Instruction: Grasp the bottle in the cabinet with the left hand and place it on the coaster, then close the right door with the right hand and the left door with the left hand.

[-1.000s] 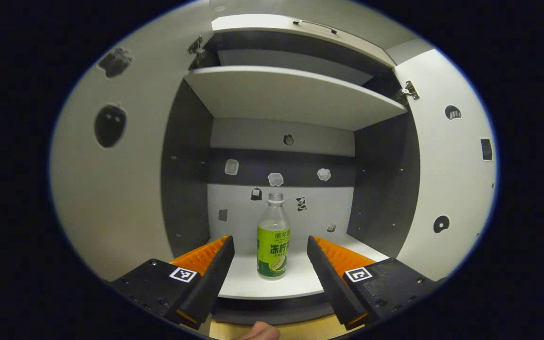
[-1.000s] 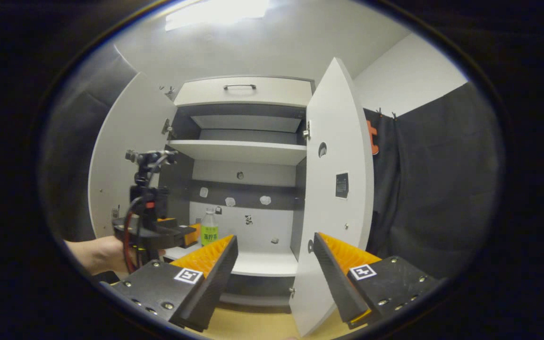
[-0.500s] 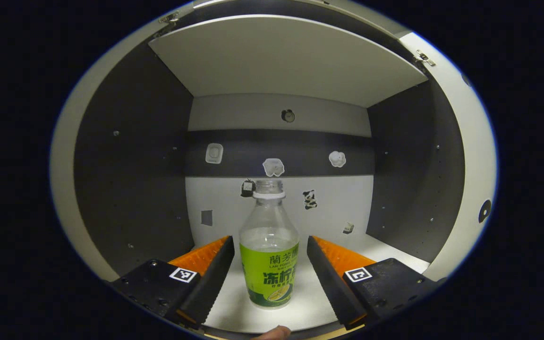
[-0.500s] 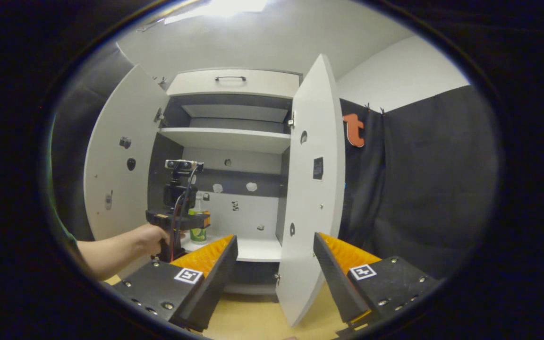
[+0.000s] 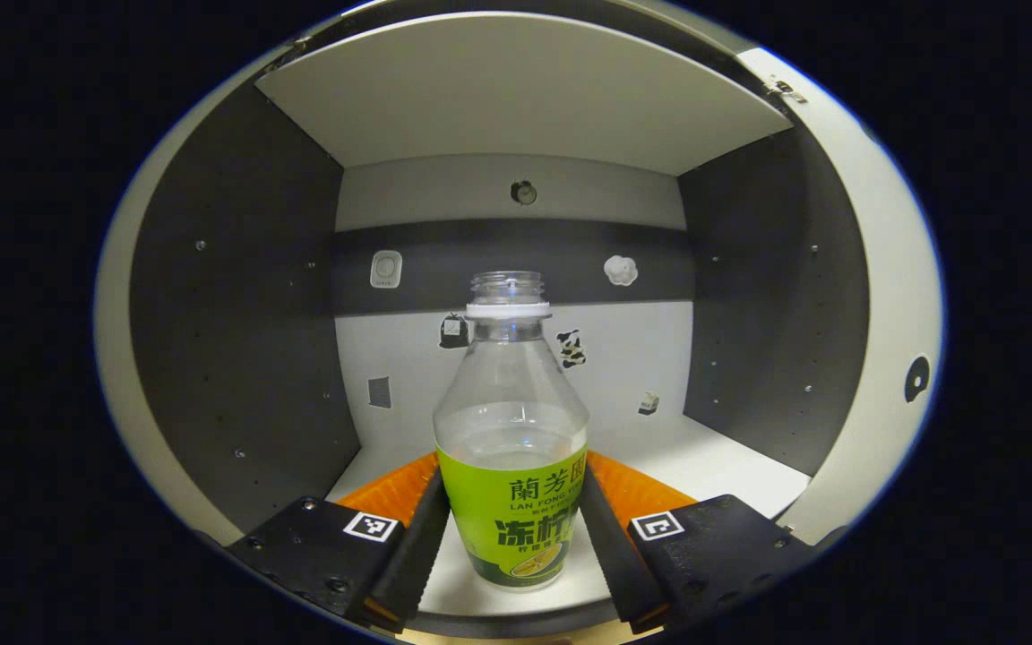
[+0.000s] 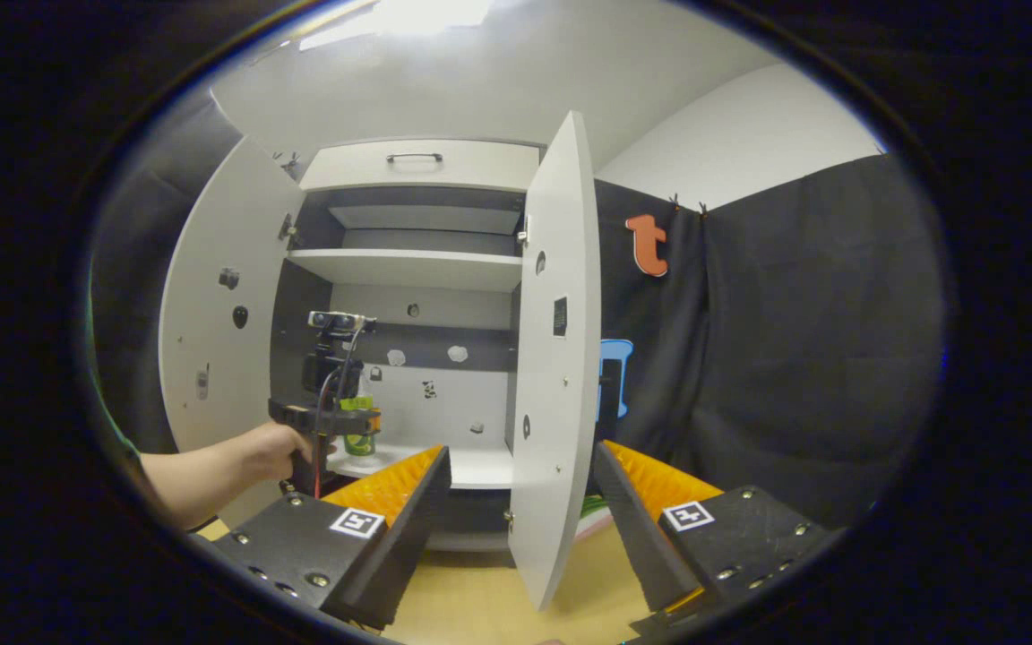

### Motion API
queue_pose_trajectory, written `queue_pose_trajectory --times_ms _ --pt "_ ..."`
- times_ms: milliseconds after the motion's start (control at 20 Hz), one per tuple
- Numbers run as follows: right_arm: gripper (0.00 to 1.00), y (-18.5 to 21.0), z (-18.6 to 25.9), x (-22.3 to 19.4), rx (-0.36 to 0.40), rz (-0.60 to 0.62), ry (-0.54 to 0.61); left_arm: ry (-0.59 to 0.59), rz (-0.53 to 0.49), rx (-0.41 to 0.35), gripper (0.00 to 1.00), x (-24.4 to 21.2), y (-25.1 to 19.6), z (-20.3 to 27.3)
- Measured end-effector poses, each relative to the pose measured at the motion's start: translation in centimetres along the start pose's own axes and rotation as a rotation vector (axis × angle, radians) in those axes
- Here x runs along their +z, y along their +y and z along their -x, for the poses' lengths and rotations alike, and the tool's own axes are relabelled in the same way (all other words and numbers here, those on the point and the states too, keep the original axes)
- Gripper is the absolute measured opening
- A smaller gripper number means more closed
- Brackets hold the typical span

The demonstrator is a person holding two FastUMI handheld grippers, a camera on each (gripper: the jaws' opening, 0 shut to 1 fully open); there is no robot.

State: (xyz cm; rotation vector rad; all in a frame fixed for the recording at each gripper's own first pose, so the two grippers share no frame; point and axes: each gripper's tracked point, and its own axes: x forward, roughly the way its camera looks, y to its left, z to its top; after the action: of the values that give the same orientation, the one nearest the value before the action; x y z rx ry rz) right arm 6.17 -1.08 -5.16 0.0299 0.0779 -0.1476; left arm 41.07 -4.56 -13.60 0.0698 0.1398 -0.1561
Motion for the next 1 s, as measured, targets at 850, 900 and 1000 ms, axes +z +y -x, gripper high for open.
queue_pose_trajectory --times_ms 850,900,1000 --pt "0.92 -0.7 9.0 0.1 0.146 -0.047 -0.008 -0.059 0.038 0.049 0.8 2.0 0.4 23.2" --pt "0.97 -0.5 9.5 0.0 0.161 -0.05 -0.007 -0.056 0.042 0.054 0.8 1.7 0.5 24.3" --pt "0.97 -0.3 10.0 -0.4 0.179 -0.053 0.0 -0.052 0.043 0.068 0.8 0.7 0.9 26.2"
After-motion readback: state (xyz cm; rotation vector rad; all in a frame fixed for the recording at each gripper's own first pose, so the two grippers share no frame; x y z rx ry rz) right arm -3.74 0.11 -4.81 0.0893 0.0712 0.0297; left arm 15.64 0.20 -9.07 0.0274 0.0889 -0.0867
